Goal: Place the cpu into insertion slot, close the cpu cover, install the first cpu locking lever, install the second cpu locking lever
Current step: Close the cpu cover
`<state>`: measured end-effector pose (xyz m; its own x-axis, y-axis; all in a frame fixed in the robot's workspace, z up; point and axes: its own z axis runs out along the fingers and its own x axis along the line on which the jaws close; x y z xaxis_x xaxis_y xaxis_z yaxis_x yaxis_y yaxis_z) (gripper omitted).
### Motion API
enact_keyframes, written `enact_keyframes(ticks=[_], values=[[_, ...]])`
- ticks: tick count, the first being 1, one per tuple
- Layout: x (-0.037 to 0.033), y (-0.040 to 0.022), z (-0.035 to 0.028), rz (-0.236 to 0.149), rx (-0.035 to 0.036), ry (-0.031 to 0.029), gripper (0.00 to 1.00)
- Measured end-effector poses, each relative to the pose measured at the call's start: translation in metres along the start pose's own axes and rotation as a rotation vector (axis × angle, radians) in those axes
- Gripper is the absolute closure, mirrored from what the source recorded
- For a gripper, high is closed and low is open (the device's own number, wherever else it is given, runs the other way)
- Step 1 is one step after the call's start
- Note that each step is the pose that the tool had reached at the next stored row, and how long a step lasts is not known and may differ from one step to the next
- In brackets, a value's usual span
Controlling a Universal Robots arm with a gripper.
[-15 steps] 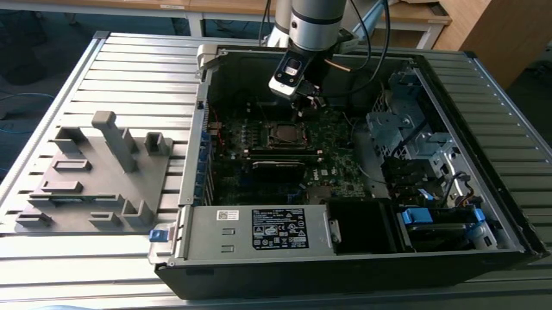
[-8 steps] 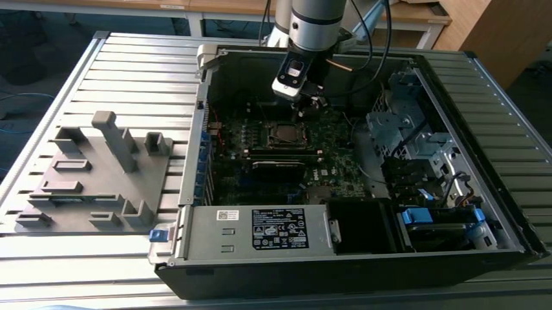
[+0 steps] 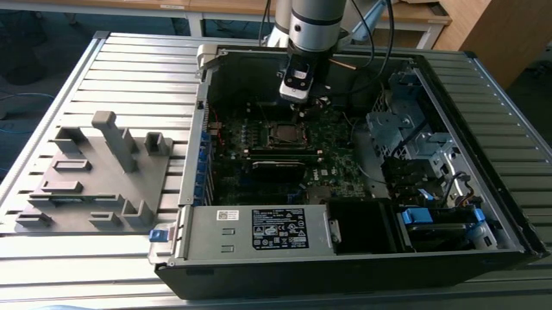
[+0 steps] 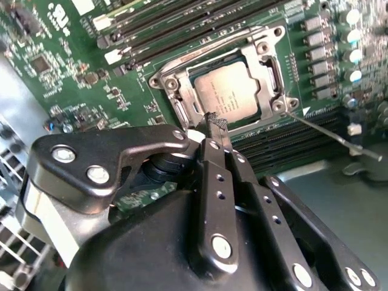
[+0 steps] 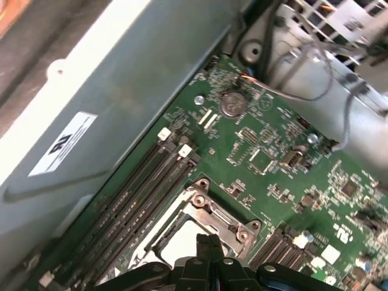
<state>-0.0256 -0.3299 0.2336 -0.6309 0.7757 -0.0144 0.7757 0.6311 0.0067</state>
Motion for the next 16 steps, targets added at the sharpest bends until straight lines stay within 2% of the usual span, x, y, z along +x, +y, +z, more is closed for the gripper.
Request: enact_keyframes(ticks=[16], values=[[0.0001,0.0,0.0027,-0.291,-0.0043,0.002,0.89]])
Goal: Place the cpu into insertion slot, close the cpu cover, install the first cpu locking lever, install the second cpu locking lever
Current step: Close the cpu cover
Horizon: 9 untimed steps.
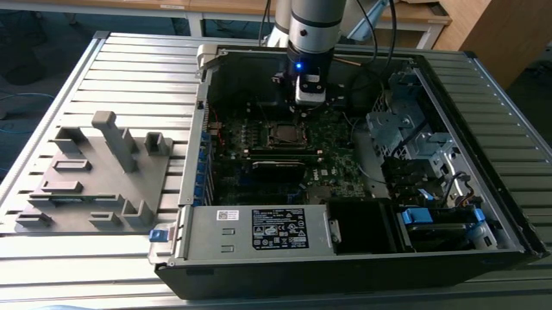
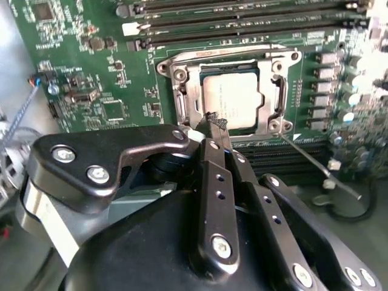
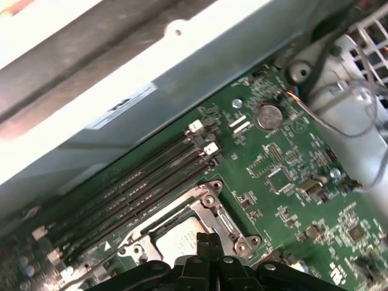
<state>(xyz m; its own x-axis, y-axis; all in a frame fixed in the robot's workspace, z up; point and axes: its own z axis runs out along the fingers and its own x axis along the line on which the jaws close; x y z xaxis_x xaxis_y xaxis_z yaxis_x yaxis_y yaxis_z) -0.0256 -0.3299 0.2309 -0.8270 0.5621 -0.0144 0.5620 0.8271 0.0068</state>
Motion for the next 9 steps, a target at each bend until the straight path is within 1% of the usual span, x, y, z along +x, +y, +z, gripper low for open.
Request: enact_keyframes(ticks=[9], values=[[0.0,0.0,0.0017,-0.164,-0.0022,0.0011,0.89]])
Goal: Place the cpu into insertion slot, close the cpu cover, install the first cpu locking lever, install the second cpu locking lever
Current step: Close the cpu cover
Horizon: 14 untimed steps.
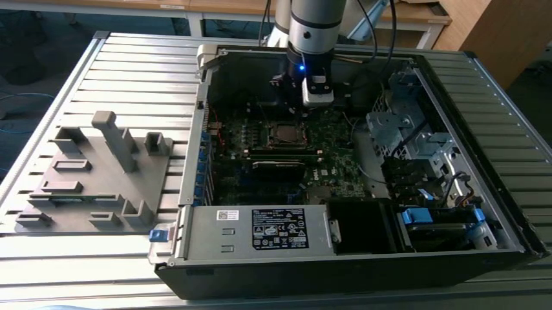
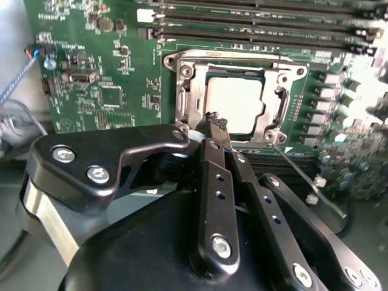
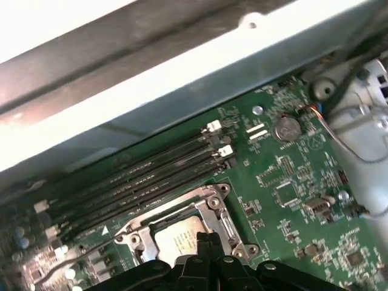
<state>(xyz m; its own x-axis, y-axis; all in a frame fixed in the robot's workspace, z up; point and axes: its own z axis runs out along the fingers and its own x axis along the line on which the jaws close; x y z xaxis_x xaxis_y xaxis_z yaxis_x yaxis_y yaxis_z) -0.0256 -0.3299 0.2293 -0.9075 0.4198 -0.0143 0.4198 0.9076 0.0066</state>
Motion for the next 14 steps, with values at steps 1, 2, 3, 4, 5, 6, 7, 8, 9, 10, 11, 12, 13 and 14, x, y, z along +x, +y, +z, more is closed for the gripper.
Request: enact_keyframes(ticks=[1,2,3,4,5,6,7,8,9,10,11,12,13,14], values=[[0.0,0.0,0.0002,-0.018,-0.0003,0.0001,0.89],[0.0,0.0,0.0003,-0.037,-0.0005,0.0002,0.89],[0.0,0.0,0.0005,-0.055,-0.0008,0.0003,0.89],[0.0,0.0,0.0005,-0.073,-0.001,0.0004,0.89],[0.0,0.0,0.0006,-0.089,-0.0011,0.0006,0.89],[0.0,0.0,0.0006,-0.103,-0.0014,0.0007,0.89],[0.0,0.0,0.0007,-0.117,-0.0017,0.0007,0.89],[0.0,0.0,0.0007,-0.131,-0.0019,0.0009,0.89],[0.0,0.0,0.0008,-0.147,-0.0021,0.0009,0.89],[0.0,0.0,0.0009,-0.161,-0.0023,0.001,0.89],[0.0,0.0,0.0009,-0.175,-0.0025,0.0012,0.89],[0.0,0.0,0.0009,-0.188,-0.0027,0.0012,0.89],[0.0,0.0,0.001,-0.198,-0.0028,0.0013,0.89],[0.0,0.0,0.001,-0.202,-0.0029,0.0013,0.89]])
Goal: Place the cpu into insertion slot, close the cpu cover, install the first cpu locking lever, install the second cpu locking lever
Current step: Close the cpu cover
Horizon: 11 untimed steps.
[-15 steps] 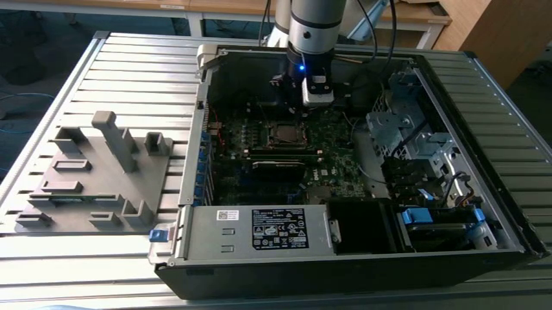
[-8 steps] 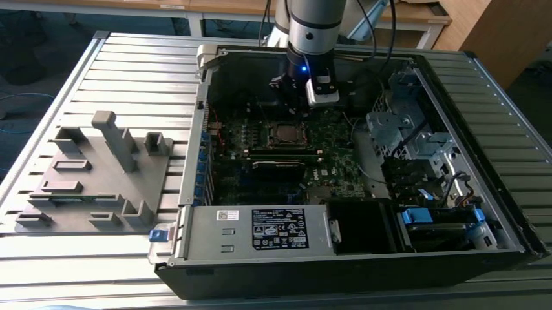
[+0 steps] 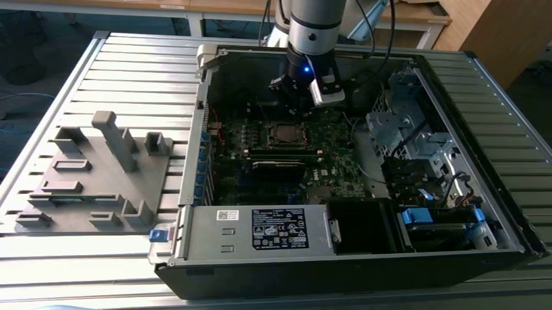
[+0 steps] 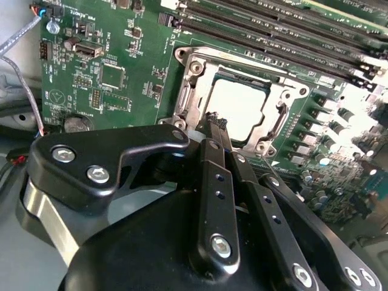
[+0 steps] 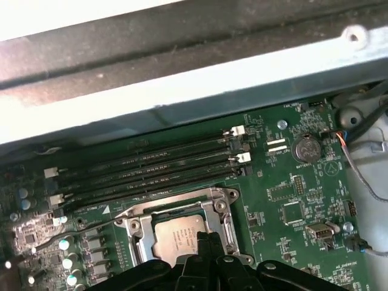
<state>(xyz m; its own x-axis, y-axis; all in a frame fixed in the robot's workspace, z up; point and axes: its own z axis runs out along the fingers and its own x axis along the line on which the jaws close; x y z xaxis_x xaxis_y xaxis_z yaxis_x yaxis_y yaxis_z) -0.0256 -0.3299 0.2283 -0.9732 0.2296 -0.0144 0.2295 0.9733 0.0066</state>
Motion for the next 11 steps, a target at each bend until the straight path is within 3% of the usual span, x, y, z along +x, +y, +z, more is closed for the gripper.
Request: enact_keyframes(ticks=[6,11], values=[[0.0,0.0,0.0,-0.003,-0.0001,0.0,0.89],[0.0,0.0,0.0008,-0.087,-0.0012,0.0006,0.89]])
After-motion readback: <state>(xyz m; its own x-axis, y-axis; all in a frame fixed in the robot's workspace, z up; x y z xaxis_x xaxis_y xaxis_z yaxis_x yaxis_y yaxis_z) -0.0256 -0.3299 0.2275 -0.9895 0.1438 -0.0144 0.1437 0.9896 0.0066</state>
